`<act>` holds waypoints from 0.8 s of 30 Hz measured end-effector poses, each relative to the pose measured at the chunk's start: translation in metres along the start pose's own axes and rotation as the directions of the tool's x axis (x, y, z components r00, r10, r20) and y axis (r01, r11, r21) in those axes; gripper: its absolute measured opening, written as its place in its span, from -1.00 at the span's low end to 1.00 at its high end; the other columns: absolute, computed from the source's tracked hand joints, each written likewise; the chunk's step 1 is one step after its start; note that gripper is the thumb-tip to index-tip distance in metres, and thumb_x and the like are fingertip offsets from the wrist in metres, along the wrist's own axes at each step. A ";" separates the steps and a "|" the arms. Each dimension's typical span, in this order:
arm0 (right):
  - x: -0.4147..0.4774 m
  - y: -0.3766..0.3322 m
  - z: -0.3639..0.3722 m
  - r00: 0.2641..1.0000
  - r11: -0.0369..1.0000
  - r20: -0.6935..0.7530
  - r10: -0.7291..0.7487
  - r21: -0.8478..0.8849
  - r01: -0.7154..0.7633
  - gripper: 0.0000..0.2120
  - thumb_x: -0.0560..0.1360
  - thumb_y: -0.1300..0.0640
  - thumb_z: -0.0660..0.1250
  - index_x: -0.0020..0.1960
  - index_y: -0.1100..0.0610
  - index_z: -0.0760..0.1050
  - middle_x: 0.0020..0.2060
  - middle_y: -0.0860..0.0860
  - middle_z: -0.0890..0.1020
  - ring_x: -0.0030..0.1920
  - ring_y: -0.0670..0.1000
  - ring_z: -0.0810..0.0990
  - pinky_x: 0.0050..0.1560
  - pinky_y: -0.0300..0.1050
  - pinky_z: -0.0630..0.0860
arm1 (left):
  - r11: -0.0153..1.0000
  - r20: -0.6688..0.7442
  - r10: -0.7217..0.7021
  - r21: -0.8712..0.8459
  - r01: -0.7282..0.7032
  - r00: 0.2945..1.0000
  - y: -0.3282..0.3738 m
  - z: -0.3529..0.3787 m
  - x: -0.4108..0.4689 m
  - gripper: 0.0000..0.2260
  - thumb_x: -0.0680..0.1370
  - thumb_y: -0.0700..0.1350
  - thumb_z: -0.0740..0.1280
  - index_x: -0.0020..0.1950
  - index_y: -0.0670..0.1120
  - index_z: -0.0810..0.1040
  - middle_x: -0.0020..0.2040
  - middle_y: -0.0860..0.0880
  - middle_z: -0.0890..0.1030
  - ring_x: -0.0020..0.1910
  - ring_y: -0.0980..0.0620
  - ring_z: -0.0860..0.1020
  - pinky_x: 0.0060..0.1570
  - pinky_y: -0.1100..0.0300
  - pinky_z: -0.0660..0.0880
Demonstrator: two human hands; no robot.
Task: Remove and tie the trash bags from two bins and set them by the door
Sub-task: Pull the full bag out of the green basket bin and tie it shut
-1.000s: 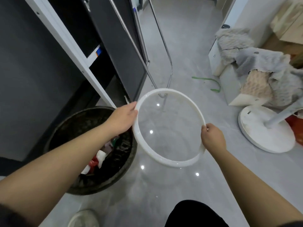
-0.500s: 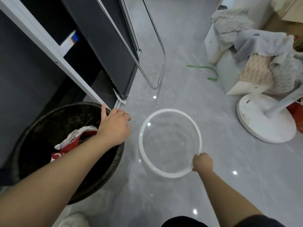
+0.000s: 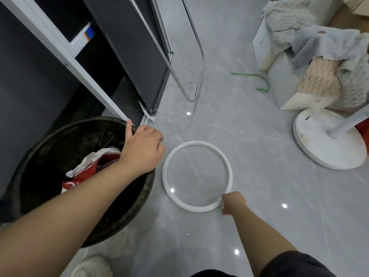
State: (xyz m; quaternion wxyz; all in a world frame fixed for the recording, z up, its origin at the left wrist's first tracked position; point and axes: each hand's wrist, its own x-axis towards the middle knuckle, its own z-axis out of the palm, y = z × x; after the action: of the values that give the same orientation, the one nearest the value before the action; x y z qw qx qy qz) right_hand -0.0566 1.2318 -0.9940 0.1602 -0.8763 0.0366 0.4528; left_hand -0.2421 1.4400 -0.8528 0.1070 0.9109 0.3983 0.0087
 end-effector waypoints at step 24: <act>-0.165 -0.123 0.066 0.751 0.925 0.598 -0.279 0.378 0.043 -0.76 0.55 -0.01 0.23 -0.18 0.13 0.47 -0.25 0.06 0.56 -0.20 0.05 0.56 -0.13 -0.07 0.57 | 0.752 -0.141 -0.557 -0.503 0.426 0.818 -0.170 -0.040 -0.130 -0.57 0.63 -0.08 0.16 0.48 -0.15 0.26 0.48 -0.17 0.30 0.47 -0.13 0.25 0.44 0.01 0.17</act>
State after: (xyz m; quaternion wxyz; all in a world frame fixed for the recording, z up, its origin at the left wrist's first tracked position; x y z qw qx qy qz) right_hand -0.1793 1.3551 -0.8665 0.3509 -0.6268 -0.0195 0.6954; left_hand -0.4580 1.4655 -0.8388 0.2552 0.7109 0.6237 0.2014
